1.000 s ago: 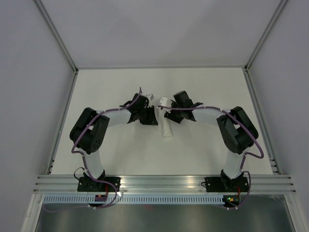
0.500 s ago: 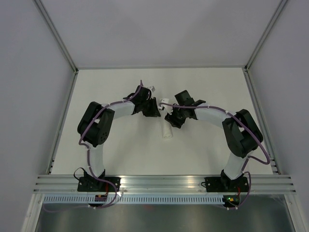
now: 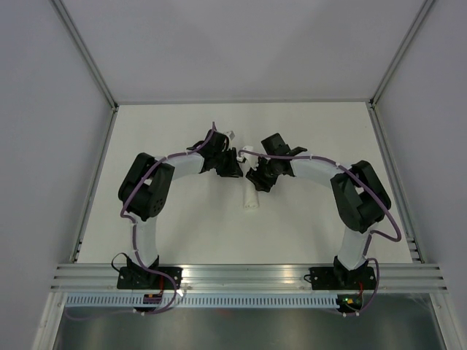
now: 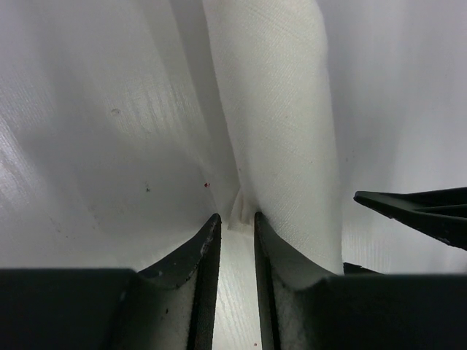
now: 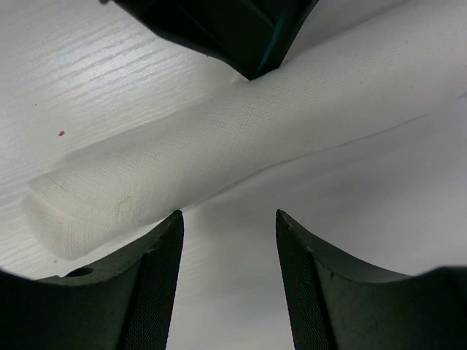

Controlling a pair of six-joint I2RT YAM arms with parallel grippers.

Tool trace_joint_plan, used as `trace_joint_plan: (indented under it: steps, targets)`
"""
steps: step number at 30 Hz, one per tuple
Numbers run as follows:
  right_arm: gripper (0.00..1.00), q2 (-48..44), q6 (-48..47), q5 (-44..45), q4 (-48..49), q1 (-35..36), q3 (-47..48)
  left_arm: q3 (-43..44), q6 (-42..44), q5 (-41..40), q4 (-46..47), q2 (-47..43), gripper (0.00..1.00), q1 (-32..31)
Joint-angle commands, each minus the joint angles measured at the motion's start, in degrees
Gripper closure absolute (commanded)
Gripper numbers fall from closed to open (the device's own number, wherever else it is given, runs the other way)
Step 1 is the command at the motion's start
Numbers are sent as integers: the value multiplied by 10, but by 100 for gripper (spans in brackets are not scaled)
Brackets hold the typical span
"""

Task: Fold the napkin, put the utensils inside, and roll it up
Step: Adjust the napkin at the center of the board, then reset both arms

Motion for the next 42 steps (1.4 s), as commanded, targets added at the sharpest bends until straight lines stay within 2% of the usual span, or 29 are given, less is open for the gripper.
trace_joint_plan:
  steps: [1, 9, 15, 19, 21, 24, 25, 26, 35, 38, 42]
  targets:
    - [41, 14, 21, -22, -11, 0, 32, 13, -24, 21, 2, 6, 70, 0]
    - [40, 1, 17, -17, -16, -14, 25, 5, -20, 17, 1, -5, 70, 0]
    - [38, -37, 6, -48, -78, -57, 77, 2, 7, -22, -34, -81, 60, 4]
    - [37, -69, 23, -99, -154, -122, 142, -4, 40, -62, -70, -168, 44, 13]
    - [2, -87, 52, -129, -162, -150, 164, -11, 58, -84, -86, -205, 41, 16]
    - [2, -131, 101, -155, -151, -200, 175, -27, 67, -107, -100, -276, 34, 16]
    - [2, -143, 119, -159, -142, -227, 174, -31, 73, -107, -101, -291, 7, 16]
    - [2, -167, 139, -160, -136, -238, 170, -38, 74, -109, -104, -320, 1, 16]
    - [2, -303, 232, -128, -70, -326, 97, -110, 106, -133, -114, -469, 0, 16]
    - [2, -337, 268, -70, -30, -331, 63, -126, 119, -136, -122, -500, 0, 16]
    - [2, -346, 279, -57, -31, -332, 67, -133, 127, -131, -128, -523, 0, 16]
